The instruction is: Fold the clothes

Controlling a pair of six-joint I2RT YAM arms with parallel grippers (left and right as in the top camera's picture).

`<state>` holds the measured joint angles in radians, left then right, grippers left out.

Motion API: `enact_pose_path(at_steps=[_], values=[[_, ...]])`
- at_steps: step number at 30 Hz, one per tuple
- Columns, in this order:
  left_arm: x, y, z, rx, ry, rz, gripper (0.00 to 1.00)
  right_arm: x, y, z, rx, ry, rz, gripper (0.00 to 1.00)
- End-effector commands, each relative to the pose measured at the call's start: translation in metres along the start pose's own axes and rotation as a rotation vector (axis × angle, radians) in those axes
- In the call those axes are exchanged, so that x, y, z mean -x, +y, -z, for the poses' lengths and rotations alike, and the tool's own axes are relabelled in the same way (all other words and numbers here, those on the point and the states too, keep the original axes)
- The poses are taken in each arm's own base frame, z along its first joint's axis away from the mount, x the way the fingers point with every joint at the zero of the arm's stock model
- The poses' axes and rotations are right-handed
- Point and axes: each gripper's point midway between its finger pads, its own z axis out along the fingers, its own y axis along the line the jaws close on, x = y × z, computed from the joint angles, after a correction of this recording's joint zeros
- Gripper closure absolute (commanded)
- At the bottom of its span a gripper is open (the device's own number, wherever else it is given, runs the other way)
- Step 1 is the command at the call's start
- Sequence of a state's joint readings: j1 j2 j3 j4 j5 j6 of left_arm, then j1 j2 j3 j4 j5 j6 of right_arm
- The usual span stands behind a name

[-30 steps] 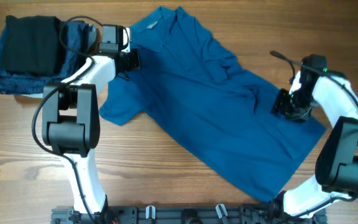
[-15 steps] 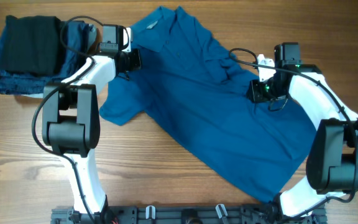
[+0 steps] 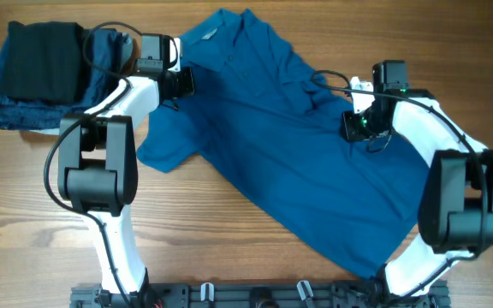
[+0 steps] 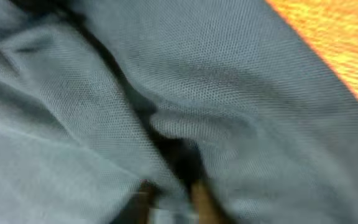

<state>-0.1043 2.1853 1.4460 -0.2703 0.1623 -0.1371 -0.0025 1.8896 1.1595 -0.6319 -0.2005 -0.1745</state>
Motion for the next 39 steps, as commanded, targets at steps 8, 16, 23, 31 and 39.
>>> enact_pose_path(at_steps=[8,16,23,31,39], values=[[-0.047,0.034,-0.025,0.098,0.126,0.040,0.76,0.046,-0.056,0.016,-0.318,-0.126,0.026,0.96],[-0.048,0.034,-0.025,0.099,0.129,0.040,0.80,0.127,-0.113,0.053,-0.509,-0.484,0.045,0.96],[-0.048,0.033,-0.025,0.093,0.129,0.041,0.80,0.145,-0.173,0.012,-0.574,-0.619,0.046,0.95],[-0.047,0.027,-0.026,0.056,0.125,0.042,0.67,0.175,-0.175,0.152,-0.730,-0.864,-0.091,0.30],[-0.047,0.027,-0.026,0.056,0.126,0.042,0.59,0.095,-0.109,0.236,-0.534,-0.714,-0.195,0.19]])
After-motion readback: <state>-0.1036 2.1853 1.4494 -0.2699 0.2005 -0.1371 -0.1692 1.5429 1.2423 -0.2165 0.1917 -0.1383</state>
